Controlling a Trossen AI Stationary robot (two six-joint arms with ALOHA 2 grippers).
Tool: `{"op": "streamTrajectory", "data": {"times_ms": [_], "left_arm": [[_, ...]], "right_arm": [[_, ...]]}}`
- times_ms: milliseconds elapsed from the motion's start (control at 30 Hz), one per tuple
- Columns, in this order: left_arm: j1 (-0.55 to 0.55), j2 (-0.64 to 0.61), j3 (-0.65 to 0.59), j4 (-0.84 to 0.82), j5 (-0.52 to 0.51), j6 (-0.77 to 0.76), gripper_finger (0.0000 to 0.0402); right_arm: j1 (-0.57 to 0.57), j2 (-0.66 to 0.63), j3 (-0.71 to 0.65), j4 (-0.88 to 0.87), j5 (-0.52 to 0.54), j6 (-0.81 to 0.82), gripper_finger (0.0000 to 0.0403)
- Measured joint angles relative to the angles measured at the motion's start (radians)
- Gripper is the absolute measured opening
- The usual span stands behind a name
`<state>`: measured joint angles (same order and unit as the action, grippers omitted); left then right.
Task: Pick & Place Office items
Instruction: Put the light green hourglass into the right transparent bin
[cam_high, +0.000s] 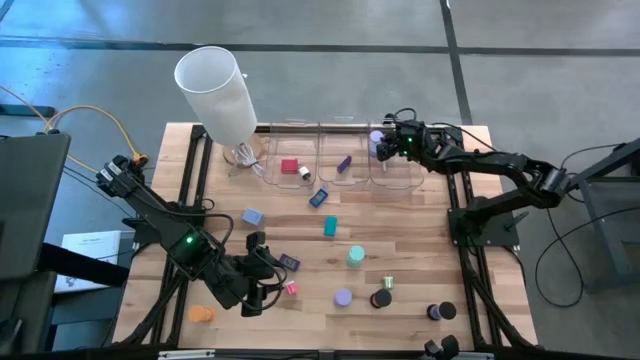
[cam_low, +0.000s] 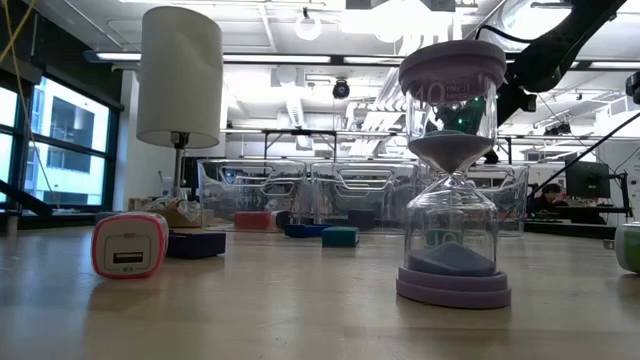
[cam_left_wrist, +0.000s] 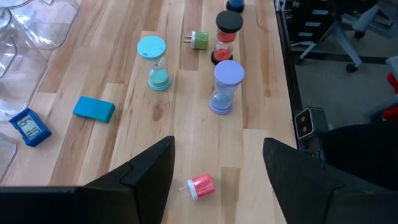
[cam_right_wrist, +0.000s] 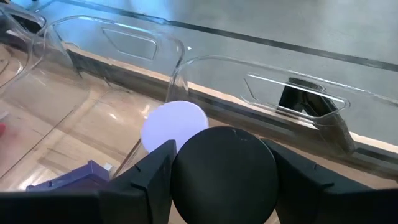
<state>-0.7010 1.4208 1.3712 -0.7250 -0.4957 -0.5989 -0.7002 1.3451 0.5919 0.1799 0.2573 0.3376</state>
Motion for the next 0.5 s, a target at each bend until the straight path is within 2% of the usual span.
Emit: {"op": "streamTrajectory", "data": {"times_ms": [267, 500], "left_arm": [[0.000, 0.000, 0.000, 0.003, -0.006, -0.001, 0.0238], [0.000, 0.000, 0.000, 0.008, -0.006, -0.002, 0.0238]], "right_arm": [[0.000, -0.075, 0.001, -0.020, 0.007, -0.003, 0.0198], [0.000, -0.149, 0.001, -0.140, 0.067, -0.028, 0.0196]]}}
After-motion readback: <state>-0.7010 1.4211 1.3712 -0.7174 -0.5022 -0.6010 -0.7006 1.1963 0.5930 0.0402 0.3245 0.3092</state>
